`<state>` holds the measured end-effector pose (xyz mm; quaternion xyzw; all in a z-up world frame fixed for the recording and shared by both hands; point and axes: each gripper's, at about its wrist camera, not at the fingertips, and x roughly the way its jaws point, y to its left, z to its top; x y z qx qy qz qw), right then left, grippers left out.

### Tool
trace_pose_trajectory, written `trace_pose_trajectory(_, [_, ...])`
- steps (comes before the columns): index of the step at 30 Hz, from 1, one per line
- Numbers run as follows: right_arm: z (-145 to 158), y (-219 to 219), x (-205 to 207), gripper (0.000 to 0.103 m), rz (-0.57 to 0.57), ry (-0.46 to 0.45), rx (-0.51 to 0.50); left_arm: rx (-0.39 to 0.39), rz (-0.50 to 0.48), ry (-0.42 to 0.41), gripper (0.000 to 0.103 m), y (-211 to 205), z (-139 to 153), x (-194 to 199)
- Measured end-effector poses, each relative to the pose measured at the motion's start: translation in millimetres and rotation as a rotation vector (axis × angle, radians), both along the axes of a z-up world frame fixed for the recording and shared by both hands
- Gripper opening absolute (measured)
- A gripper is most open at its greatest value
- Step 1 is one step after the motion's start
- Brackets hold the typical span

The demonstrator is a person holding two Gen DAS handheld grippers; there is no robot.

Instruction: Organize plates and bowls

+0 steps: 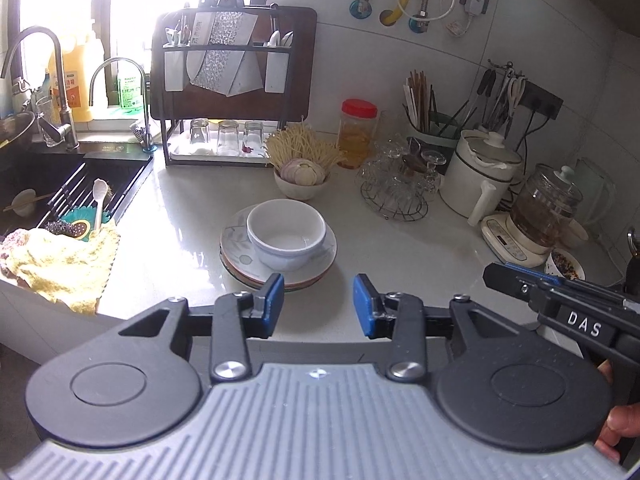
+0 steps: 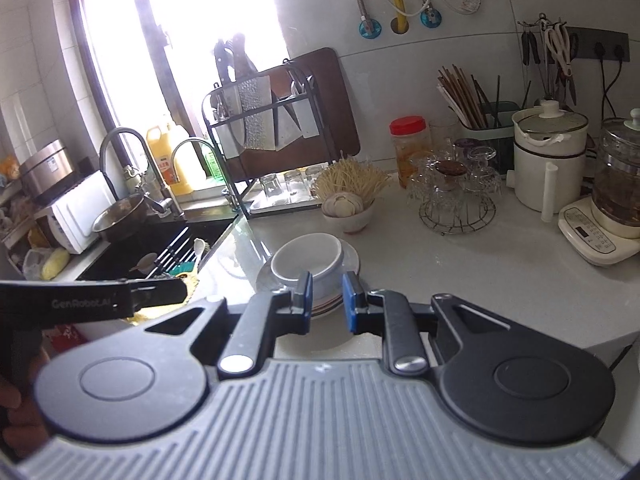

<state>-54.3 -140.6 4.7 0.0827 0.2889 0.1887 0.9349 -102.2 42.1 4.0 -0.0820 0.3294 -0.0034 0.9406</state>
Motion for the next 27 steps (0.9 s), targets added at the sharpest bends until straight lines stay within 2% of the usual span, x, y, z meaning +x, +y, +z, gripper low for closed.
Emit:
trace_pose_trajectory(8, [-4.1,-4.7,-24.2,0.02,-0.01,-0.002,0.015,0.009,0.002,0.006,0.05,-7.8,-4.2,-25.5])
trace_pose_trajectory(12, [-5.7,-7.6,-30.5,0.021,-0.031,0.0,0.01,0.017,-0.001,0.021,0.057,-12.2,-8.4,-34.6])
trace_pose_trajectory(16, [-8.7,-10.6,-35.0,0.038,-0.028,0.005,0.004,0.036,0.024,0.02,0.071,-16.0,-9.5,-44.6])
trace_pose_trajectory(27, [-7.0,-17.5,-37.8,0.038,0.002,0.007,-0.012,0.04,0.066,0.001,0.079,-22.0,-5.4,-58.8])
